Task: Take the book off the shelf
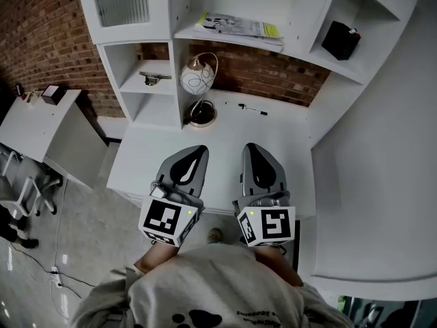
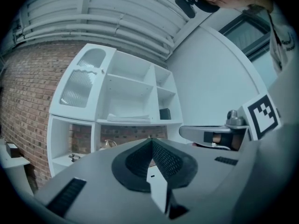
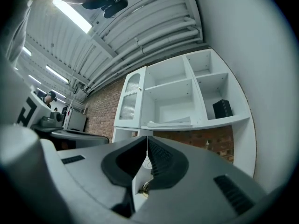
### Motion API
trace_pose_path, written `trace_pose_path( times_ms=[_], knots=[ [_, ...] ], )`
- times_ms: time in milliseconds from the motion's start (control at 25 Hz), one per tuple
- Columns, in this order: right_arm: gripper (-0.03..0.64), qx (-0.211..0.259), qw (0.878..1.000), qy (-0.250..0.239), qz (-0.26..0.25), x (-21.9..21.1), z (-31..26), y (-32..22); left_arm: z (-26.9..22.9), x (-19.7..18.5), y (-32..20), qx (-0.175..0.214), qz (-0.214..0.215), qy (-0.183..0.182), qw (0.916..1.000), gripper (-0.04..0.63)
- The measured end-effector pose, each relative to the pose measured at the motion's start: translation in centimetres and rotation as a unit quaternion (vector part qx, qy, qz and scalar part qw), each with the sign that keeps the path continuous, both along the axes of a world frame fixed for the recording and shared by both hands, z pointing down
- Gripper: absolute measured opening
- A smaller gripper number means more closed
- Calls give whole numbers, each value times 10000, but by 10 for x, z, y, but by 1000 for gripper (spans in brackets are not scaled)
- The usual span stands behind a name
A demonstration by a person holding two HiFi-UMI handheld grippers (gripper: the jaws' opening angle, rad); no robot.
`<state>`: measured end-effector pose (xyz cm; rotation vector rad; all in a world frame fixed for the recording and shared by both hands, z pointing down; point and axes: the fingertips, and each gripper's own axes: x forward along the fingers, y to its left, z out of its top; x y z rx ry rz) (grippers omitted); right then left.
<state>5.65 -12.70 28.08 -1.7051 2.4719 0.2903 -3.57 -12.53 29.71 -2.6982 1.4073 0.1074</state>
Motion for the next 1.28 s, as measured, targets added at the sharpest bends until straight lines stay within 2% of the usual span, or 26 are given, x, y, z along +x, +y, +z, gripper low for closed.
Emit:
trace_pose_path(
  times_ms=[240,520,800,960,1280],
  knots=[
    [20,31,9995,-27,-321,7,6,-41,6,9,-33,18,-280,-35,9996,9],
    [20,10,9986,-26,-532,12,11,-64,8,18,-51,64,-375,-112,9992,9],
    [20,-34,9988,-69,-474,22,15,-78,9,31,-67,140,-291,-258,9991,9],
    [20,81,9991,-60,-400,26,8,-86,-3,37,-77,378,-188,-351,9985,9],
    [20,325,9991,182,-221,21,-16,-112,-25,37,-111,498,-19,-232,9985,9]
  ],
)
